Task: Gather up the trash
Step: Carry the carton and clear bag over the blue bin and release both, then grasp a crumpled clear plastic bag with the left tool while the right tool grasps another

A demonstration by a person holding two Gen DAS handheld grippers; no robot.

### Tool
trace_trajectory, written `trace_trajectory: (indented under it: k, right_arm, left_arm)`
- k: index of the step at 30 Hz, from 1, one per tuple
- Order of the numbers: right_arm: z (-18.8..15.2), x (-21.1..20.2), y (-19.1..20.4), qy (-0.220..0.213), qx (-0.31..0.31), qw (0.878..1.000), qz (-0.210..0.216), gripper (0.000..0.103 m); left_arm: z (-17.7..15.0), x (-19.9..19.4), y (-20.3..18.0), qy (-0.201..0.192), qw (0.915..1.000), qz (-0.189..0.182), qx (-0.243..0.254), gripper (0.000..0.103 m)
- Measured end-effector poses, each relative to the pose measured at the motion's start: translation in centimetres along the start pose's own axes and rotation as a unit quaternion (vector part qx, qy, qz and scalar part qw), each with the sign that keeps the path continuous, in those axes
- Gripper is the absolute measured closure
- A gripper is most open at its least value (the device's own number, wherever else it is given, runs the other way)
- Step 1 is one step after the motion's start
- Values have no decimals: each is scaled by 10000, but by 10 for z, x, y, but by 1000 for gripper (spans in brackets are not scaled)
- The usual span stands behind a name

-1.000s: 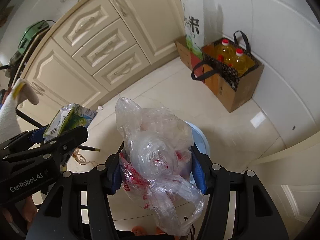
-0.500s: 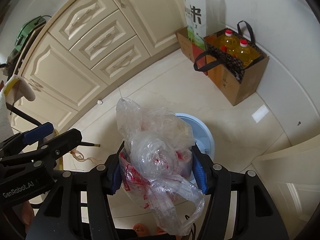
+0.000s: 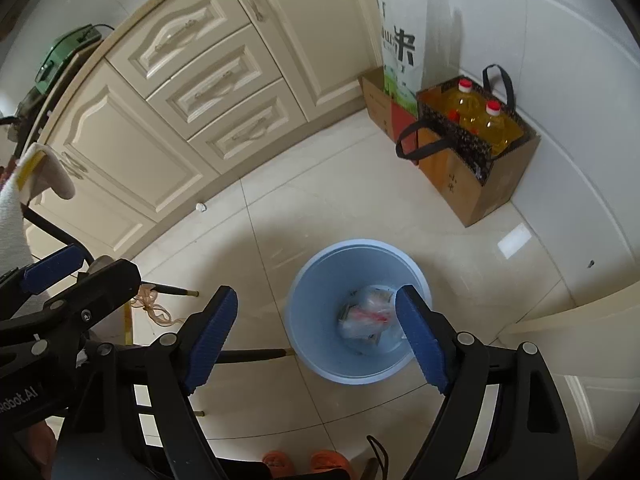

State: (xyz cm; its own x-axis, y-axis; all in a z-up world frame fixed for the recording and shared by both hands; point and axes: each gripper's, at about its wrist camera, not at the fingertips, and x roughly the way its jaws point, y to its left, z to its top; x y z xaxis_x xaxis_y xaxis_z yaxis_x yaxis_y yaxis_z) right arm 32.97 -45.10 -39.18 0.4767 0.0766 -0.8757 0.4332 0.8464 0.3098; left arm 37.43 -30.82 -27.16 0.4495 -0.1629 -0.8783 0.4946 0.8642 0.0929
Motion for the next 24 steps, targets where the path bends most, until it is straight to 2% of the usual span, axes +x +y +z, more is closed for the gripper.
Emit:
trace_trajectory:
  k: [6, 13, 16, 19, 21, 24]
  right_arm:
    - [-2, -34, 12, -193, -92, 9998, -46, 20]
    - [-7, -97, 43, -592, -415, 9973, -148, 20]
    - [-8, -132, 65, -893, -662, 9935, -225, 15]
    - [-12, -162, 93, -1182, -949, 9881, -245, 12]
    - [-15, -181, 118, -1361, -1160, 9837, -196, 8]
    - [-22, -203, 159, -1559, -1491, 9764, -7, 7]
  left_arm:
    - [-11, -35, 8, -209, 9998, -61, -42, 26]
    - [-38, -105, 28, -662, 9973, -227, -201, 26]
    - [-59, -155, 47, -1106, 9928, -337, -309, 25]
    - [-84, -198, 72, -1508, 9870, -320, -463, 15]
    - [-102, -225, 97, -1736, 9824, -308, -622, 13]
    - [-131, -262, 143, -2019, 9748, -243, -913, 12]
